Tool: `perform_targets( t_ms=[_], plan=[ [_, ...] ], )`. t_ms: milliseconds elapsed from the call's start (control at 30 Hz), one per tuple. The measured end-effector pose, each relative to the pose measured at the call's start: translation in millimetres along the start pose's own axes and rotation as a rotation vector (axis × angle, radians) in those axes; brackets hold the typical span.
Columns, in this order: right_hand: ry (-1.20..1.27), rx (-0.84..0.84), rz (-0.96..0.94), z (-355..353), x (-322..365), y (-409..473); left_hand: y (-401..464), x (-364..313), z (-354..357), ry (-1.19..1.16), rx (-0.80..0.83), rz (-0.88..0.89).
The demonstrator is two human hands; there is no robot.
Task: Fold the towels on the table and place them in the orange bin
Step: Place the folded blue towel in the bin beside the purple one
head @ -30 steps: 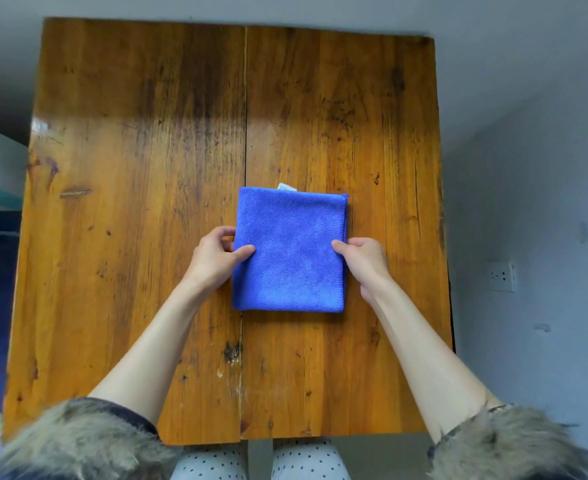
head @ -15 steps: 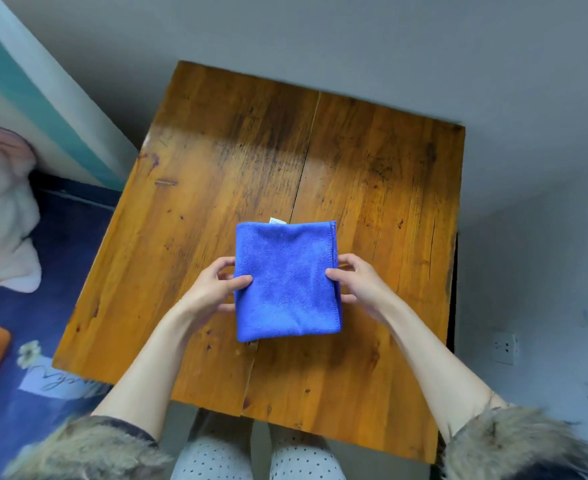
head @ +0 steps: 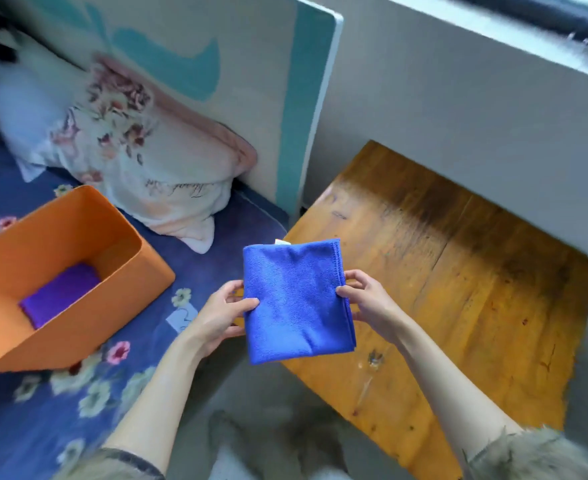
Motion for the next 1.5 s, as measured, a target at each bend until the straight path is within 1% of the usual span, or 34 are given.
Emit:
perform_targets(
  t_ms=[67,233,433,533,633,800,933,1033,1133,1200,1300,1400,1500],
  plan=[
    [-0.056,0.02,-0.012,47.9,13.8,0.4,-15.5,4.2,-46.9,-0.06,-0.041,0.0],
    [-0.197,0.137,-0.034,176.9,43.8,4.9,-51.1,11.4,-168.0,-0.126,-0.165,0.027],
    [-0.358,0.209,-0.067,307.8,89.0,17.7,-74.2,12.4,-283.6,-0.228,-0.343,0.058],
    [-0.412,0.236,-0.076,356.6,113.9,31.7,-70.0,14.9,-329.1,-0.237,-0.445,0.045],
    [-0.476,0.247,-0.111,395.3,139.6,51.3,-57.7,8.8,-361.0,-0.232,-0.503,0.045],
    [-0.587,0.234,-0.128,451.6,171.8,106.5,-9.7,14.4,-413.4,-0.252,-0.61,-0.014],
    [-0.784,0.179,-0.167,491.7,180.9,170.4,47.0,33.1,-442.5,-0.267,-0.697,-0.081],
    [-0.933,0.114,-0.18,509.5,173.4,212.9,85.1,61.5,-447.3,-0.248,-0.725,-0.181],
    [-1.03,0.069,-0.129,519.7,155.6,250.7,120.6,96.0,-447.8,-0.262,-0.718,-0.282],
    [-1.094,0.053,-0.112,524.5,141.3,272.6,142.9,115.8,-445.4,-0.338,-0.71,-0.331],
    [-1.144,0.003,-0.132,528.1,125.4,301.0,171.6,134.7,-443.8,-0.42,-0.693,-0.362],
    [-1.273,-0.057,-0.132,531.7,115.5,316.3,194.3,151.5,-446.5,-0.411,-0.662,-0.382],
    [-1.352,-0.089,-0.173,539.8,111.4,323.6,207.6,163.1,-448.9,-0.39,-0.657,-0.393]
  ],
)
Point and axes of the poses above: each hand's wrist, its own y-axis towards the middle knuckle, its own z-axis out of the palm, x = y × z, the point moved 8 cm from there along y, towards the middle knuckle, and after that the axes turned 9 degrees about z, right-handed, at the moved point
